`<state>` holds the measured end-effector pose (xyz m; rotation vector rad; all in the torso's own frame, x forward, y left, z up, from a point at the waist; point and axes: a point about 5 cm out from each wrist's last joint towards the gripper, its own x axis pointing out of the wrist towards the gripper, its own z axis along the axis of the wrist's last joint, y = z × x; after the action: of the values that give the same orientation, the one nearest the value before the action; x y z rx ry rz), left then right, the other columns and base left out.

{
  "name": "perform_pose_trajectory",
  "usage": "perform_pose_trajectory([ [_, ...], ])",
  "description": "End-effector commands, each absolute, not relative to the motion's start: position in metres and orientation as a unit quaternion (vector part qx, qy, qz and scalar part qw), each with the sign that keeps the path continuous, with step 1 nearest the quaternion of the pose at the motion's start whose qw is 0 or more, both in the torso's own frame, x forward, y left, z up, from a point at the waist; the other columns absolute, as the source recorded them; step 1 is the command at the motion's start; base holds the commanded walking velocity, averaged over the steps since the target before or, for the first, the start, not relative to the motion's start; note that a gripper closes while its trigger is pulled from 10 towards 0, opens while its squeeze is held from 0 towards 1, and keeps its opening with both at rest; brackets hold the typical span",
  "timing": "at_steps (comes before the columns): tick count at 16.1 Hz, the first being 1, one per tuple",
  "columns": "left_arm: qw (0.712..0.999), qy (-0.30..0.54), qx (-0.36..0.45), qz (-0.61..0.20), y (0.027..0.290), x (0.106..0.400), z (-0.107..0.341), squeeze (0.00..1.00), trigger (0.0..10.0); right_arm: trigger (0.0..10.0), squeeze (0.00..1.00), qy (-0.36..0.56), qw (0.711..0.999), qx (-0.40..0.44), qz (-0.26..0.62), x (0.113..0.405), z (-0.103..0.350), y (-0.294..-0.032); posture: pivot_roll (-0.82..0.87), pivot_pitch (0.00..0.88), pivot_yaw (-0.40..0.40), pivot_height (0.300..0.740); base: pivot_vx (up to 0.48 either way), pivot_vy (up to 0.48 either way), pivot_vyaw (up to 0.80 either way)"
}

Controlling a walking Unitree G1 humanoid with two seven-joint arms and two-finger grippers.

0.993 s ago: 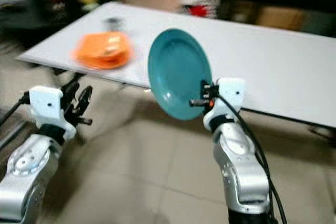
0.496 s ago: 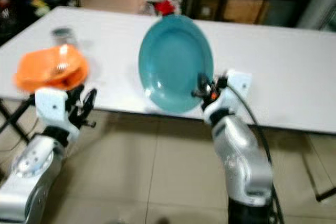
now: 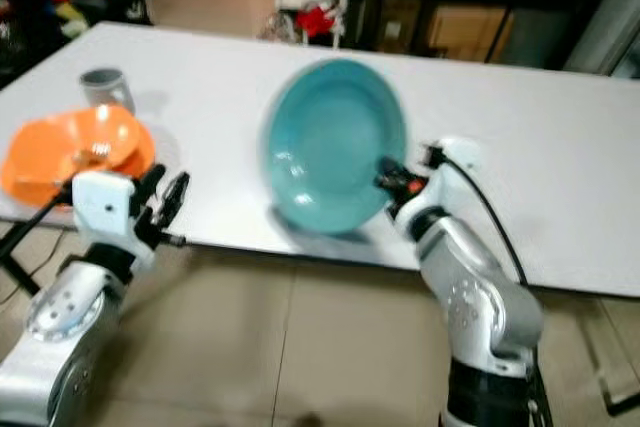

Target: Setting the table

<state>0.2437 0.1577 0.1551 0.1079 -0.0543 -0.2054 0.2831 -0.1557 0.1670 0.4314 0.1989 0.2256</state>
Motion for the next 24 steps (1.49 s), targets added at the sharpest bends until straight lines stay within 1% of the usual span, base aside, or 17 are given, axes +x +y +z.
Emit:
perform_pose_trajectory([
  [1,0.991,-0.026,0.05,-0.124,0.149,0.243,0.156,0.0,10.0,10.0,0.0,0.084,0.966,0.223,0.096,0.283,0.174,-0.169,0.06,0.0,-0.013,0.74,0.0,0.0,0.0],
  [5,0.986,-0.017,0.046,-0.157,0.143,0.24,0.155,0.0,10.0,10.0,0.0,0.106,0.956,0.264,0.071,0.289,0.169,-0.178,0.06,0.0,-0.012,0.74,0.0,0.0,0.0],
  [8,0.982,-0.008,0.051,-0.18,0.138,0.237,0.153,0.0,10.0,10.0,0.0,0.123,0.94,0.313,0.063,0.3,0.169,-0.184,0.07,0.0,-0.014,0.74,0.0,0.0,0.0],
  [13,0.981,-0.005,0.054,-0.188,0.138,0.236,0.154,0.0,10.0,10.0,0.0,0.144,0.938,0.312,0.043,0.311,0.165,-0.192,0.09,0.0,-0.033,0.74,0.0,0.0,0.0],
  [16,0.979,-0.004,0.055,-0.195,0.138,0.236,0.154,0.0,10.0,10.0,0.0,0.155,0.928,0.337,0.028,0.314,0.161,-0.198,0.09,0.0,-0.038,0.74,0.0,0.0,0.0],
  [18,0.975,0.007,0.059,-0.215,0.134,0.233,0.152,0.0,10.0,10.0,0.0,0.171,0.927,0.334,0.009,0.315,0.156,-0.204,0.09,0.0,-0.036,0.74,0.0,0.0,0.0],
  [20,0.973,0.01,0.064,-0.222,0.131,0.232,0.151,0.0,10.0,10.0,0.0,0.188,0.918,0.349,-0.009,0.316,0.15,-0.21,0.09,0.0,-0.034,0.74,0.0,0.0,0.0],
  [21,0.972,0.009,0.064,-0.224,0.131,0.232,0.151,0.0,10.0,10.0,0.0,0.197,0.906,0.374,-0.017,0.318,0.147,-0.213,0.09,0.0,-0.035,0.74,0.0,0.0,0.0],
  [22,0.972,0.009,0.064,-0.224,0.13,0.232,0.151,0.0,10.0,10.0,0.0,0.199,0.902,0.382,-0.018,0.318,0.146,-0.214,0.09,0.0,-0.035,0.74,0.0,0.0,0.0],
  [24,0.968,0.014,0.06,-0.245,0.127,0.231,0.152,0.0,10.0,10.0,0.0,0.227,0.859,0.457,-0.031,0.32,0.138,-0.216,0.09,0.0,-0.035,0.74,0.0,0.0,0.0],
])
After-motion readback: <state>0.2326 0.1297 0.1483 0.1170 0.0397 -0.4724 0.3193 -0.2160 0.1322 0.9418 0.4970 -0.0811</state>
